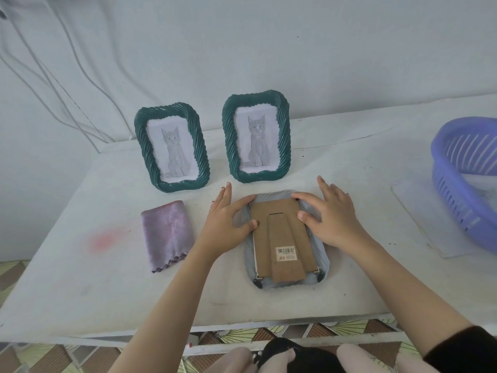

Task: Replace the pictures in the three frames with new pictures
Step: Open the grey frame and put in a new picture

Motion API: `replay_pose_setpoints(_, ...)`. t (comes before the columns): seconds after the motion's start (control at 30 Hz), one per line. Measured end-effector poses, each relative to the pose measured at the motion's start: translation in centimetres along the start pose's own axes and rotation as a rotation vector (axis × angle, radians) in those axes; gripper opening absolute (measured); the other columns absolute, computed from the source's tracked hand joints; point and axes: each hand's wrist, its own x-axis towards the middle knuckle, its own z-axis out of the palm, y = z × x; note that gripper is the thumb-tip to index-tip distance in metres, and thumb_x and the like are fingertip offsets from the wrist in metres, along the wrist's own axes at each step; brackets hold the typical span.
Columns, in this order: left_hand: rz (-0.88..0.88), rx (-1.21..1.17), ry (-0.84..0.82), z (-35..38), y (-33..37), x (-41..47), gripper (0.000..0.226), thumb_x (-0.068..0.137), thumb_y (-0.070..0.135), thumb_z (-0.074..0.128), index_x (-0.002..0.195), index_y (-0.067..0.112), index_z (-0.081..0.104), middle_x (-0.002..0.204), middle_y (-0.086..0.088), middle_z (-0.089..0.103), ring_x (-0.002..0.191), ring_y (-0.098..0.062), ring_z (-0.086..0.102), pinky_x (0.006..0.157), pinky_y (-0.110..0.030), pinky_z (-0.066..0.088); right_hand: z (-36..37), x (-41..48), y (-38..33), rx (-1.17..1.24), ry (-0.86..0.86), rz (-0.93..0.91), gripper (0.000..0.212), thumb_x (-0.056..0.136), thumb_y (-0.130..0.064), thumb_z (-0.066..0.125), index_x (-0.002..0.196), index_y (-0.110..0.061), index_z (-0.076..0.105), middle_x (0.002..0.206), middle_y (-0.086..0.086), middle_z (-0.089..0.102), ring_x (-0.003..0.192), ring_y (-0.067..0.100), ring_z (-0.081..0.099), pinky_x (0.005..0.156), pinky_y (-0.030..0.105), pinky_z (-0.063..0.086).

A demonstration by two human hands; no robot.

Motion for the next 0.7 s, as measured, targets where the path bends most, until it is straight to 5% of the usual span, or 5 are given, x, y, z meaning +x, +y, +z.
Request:
replay_pose_setpoints(0.33, -0.095, -0.188, -0.073, -0.5, 0.6, 0.6, 0.044, 0.077, 0.026, 0.07, 0.094, 0.058, 0.046, 0.156, -0.008, 0.014, 0.144, -0.018, -0.009, 0.116, -0.041, -0.001, 0.0, 0.0, -0.1, -0.003, -0.008, 0.0, 0.041, 0.092, -0.042, 0.046, 0.132, -0.048, 0.039, 0.157, 0.004, 0.001, 0.143, 0.029, 0.001, 0.114, 0.047, -0.003)
replay_pose_setpoints(0.7, 0.045, -0.299, -0.016, -0.3, 1.0, -2.7, 0.046, 0.078, 0.022, 0.07, 0.103, 0.059, 0.057, 0.155, 0.004, 0.01, 0.142, -0.003, -0.005, 0.114, -0.03, 0.004, -0.3, -1.6, -0.1, 0.111, 0.075, -0.11, 0.042, 0.09, -0.04, 0.051, 0.131, -0.044, 0.043, 0.155, 0.005, 0.015, 0.142, 0.027, 0.012, 0.114, 0.039, 0.011)
